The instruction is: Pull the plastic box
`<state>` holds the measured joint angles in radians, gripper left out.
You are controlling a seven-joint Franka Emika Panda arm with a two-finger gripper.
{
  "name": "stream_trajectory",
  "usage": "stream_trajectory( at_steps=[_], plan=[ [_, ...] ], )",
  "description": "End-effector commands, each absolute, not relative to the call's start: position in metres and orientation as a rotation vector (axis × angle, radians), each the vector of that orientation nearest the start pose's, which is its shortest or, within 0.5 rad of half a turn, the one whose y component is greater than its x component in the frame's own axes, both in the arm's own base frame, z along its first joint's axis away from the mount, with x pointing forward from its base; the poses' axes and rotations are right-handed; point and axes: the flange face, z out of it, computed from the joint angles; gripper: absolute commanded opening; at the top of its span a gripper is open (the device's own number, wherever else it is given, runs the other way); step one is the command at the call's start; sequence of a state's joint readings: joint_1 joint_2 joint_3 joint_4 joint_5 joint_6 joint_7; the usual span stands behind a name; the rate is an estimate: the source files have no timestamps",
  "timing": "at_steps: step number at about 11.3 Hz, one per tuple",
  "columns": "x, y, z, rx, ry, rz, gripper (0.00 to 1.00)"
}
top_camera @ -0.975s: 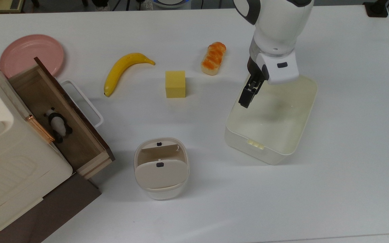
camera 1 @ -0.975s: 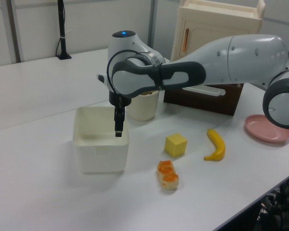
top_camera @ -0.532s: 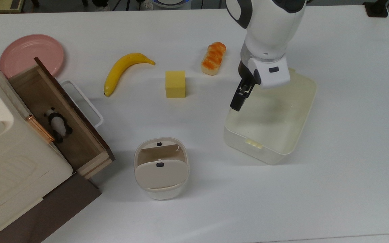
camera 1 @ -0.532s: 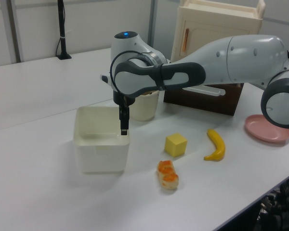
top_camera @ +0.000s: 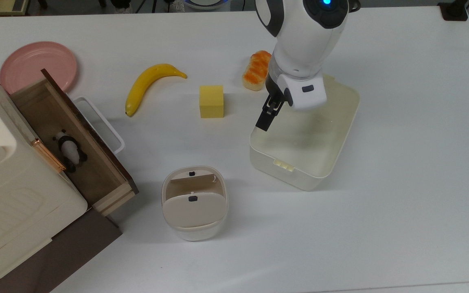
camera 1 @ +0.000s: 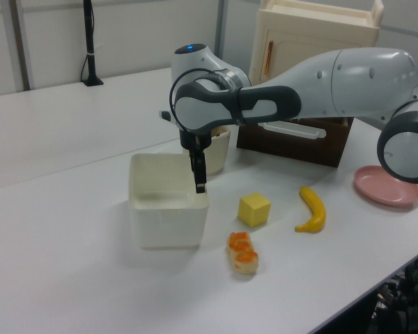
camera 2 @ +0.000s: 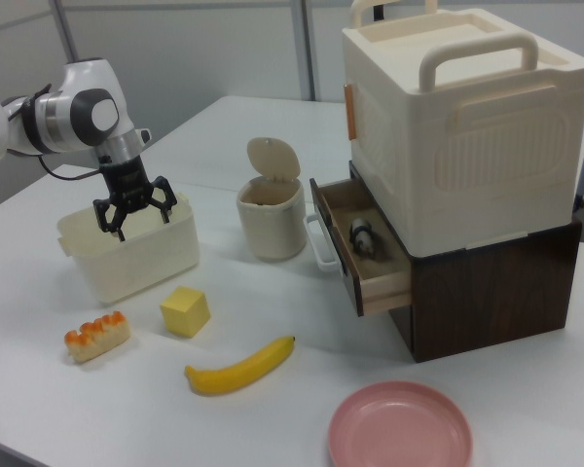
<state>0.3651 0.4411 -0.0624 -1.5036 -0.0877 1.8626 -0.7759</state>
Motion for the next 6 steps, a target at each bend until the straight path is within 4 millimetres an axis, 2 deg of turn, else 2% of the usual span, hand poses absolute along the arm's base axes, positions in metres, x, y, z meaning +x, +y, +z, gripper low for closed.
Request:
stream_trajectory(
  at_steps=[1, 3, 5, 6],
  plan=[
    [0.642, 0.201, 0.423, -2.751, -1.678, 0.158, 1.00],
    [0.643, 0.212, 0.435, -2.833, -1.543, 0.095, 1.00],
    [0.642, 0.205, 0.480, -2.871, -1.436, -0.036, 1.00],
    [0.637, 0.186, 0.512, -2.904, -1.307, -0.113, 1.00]
  ],
)
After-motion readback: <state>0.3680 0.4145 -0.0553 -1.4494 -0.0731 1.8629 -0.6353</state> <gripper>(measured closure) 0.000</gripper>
